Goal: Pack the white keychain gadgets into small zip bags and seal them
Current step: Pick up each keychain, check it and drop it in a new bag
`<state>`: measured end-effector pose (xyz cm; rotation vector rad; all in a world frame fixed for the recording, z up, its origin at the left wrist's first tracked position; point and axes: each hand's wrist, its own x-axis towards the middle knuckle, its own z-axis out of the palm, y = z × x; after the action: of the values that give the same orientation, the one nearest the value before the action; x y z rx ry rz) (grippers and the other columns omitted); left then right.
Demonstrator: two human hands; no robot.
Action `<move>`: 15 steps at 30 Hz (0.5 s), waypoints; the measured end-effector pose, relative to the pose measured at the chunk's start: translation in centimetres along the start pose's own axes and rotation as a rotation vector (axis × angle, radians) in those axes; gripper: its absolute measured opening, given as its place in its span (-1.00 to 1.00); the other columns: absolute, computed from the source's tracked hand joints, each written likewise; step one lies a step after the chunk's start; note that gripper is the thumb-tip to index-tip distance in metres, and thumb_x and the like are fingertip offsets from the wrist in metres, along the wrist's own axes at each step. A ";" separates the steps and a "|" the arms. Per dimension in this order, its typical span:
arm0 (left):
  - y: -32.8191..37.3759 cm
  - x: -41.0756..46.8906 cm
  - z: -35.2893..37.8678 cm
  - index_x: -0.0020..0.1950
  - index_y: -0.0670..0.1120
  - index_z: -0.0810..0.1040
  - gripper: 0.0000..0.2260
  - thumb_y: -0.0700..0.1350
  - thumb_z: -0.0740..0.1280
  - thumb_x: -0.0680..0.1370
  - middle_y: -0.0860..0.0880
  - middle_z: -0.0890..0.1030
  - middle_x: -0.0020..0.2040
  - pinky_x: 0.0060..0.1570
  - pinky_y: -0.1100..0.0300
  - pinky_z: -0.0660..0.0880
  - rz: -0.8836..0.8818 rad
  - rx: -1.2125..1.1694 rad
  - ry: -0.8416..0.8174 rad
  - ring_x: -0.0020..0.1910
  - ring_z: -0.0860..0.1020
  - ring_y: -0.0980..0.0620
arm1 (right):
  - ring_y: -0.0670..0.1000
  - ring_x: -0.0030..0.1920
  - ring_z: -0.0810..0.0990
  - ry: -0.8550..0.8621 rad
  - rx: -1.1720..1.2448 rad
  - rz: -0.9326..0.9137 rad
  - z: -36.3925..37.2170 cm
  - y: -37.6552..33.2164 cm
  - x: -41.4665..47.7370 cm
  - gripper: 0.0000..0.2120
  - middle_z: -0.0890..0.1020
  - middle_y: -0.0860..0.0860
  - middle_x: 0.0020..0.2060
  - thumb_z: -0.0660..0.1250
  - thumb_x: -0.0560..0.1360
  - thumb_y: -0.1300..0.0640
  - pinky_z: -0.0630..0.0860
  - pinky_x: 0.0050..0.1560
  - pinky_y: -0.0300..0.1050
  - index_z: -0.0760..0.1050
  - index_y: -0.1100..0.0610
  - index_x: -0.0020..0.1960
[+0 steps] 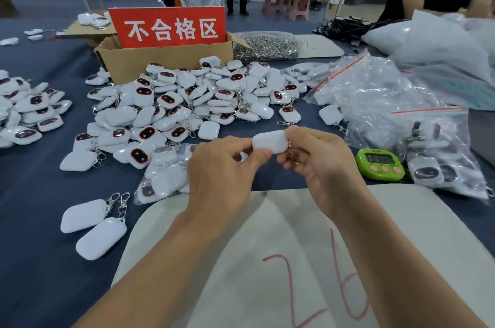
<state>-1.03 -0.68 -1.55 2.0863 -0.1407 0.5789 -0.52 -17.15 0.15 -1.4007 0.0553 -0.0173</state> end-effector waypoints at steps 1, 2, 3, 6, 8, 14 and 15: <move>-0.1 0.1 0.0 -0.09 0.16 0.72 -0.82 0.19 0.41 0.44 0.17 0.63 -0.24 -0.14 0.07 0.44 -0.011 -0.003 -0.008 -0.18 0.53 0.10 | 0.05 -0.24 0.59 -0.008 -0.011 -0.012 0.0 0.0 0.0 -0.81 0.68 0.15 -0.24 0.42 0.56 0.13 0.55 -0.18 -0.13 0.72 0.24 -0.08; -0.2 0.2 0.0 -0.09 0.13 0.72 -0.79 0.20 0.39 0.44 0.14 0.63 -0.26 -0.14 0.05 0.44 -0.014 -0.001 -0.017 -0.19 0.53 0.08 | 0.04 -0.24 0.60 -0.015 -0.021 -0.022 0.0 0.1 -0.1 -0.84 0.68 0.15 -0.24 0.43 0.56 0.15 0.56 -0.18 -0.14 0.72 0.23 -0.08; -0.4 0.3 0.1 -0.11 0.08 0.72 -0.76 0.21 0.38 0.46 0.11 0.63 -0.28 -0.14 0.02 0.45 -0.007 0.006 -0.026 -0.20 0.53 0.07 | 0.03 -0.25 0.60 -0.013 -0.030 -0.025 0.1 0.0 -0.1 -0.86 0.68 0.16 -0.25 0.43 0.57 0.19 0.56 -0.18 -0.14 0.72 0.23 -0.08; -0.7 0.1 0.3 -0.25 -0.12 0.65 -0.59 0.21 0.33 0.53 0.01 0.59 -0.35 -0.19 -0.03 0.41 0.036 -0.017 -0.043 -0.26 0.49 -0.02 | 0.03 -0.31 0.58 0.040 -0.043 -0.003 0.1 0.1 0.0 -0.83 0.62 0.15 -0.34 0.40 0.60 0.20 0.52 -0.23 -0.12 0.69 0.25 -0.11; -0.5 -0.1 0.4 -0.28 -0.10 0.62 -0.60 0.18 0.34 0.55 0.03 0.59 -0.36 -0.20 0.02 0.40 0.068 -0.034 -0.024 -0.27 0.49 0.00 | 0.04 -0.35 0.54 0.069 -0.039 0.012 0.2 0.0 0.1 -0.81 0.60 0.13 -0.37 0.40 0.61 0.19 0.49 -0.27 -0.13 0.67 0.24 -0.14; -0.3 0.0 0.2 0.26 0.20 0.65 -0.54 -0.04 0.59 0.39 0.26 0.65 -0.03 -0.07 0.52 0.33 0.054 -0.067 -0.050 -0.08 0.57 0.22 | 0.01 -0.42 0.49 0.086 -0.067 0.084 0.1 0.2 0.2 -0.81 0.63 0.17 -0.32 0.38 0.61 0.20 0.46 -0.39 -0.17 0.67 0.33 0.00; -0.3 0.0 0.1 0.21 0.17 0.69 -0.60 -0.06 0.59 0.40 0.26 0.66 -0.02 -0.05 0.54 0.33 0.071 -0.091 -0.059 -0.06 0.57 0.26 | 0.01 -0.42 0.49 0.074 -0.067 0.101 0.2 0.2 0.2 -0.81 0.63 0.17 -0.32 0.37 0.62 0.20 0.46 -0.40 -0.17 0.67 0.32 0.03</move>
<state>-0.88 -0.61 -1.85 2.0171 -0.2713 0.5435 -0.31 -16.97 -0.02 -1.4624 0.1898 0.0166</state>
